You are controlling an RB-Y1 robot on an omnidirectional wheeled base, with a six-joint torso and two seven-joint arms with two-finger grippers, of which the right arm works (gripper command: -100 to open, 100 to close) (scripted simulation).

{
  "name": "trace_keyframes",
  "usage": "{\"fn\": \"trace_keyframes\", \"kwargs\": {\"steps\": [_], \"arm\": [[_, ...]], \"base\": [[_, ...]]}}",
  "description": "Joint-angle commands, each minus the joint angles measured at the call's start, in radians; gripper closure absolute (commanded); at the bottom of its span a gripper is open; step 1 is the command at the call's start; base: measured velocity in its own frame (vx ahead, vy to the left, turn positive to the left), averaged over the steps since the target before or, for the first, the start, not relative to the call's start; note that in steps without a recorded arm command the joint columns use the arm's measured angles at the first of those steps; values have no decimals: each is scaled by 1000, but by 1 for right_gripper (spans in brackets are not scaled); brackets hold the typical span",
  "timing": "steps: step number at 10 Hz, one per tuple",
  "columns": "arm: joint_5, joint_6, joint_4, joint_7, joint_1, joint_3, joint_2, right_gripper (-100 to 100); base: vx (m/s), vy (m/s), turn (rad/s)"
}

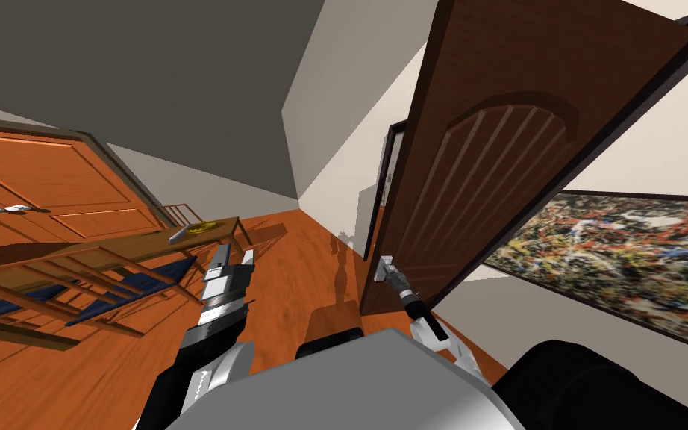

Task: Pull the door open

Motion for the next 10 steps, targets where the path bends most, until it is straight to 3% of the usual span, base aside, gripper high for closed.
{"fn": "trace_keyframes", "kwargs": {"steps": [1, 7, 8, 10], "arm": [[4, -16, -1, -16, 8, 11, -16, 100], [15, -63, -1, -62, 32, 38, -66, 100], [14, -56, 0, -57, 30, 34, -62, 100], [21, -79, 6, -78, 40, 46, -82, 100]], "base": [[-200, -38, 120], [-175, -51, 102], [-79, -22, 26], [-142, -43, 117]]}}
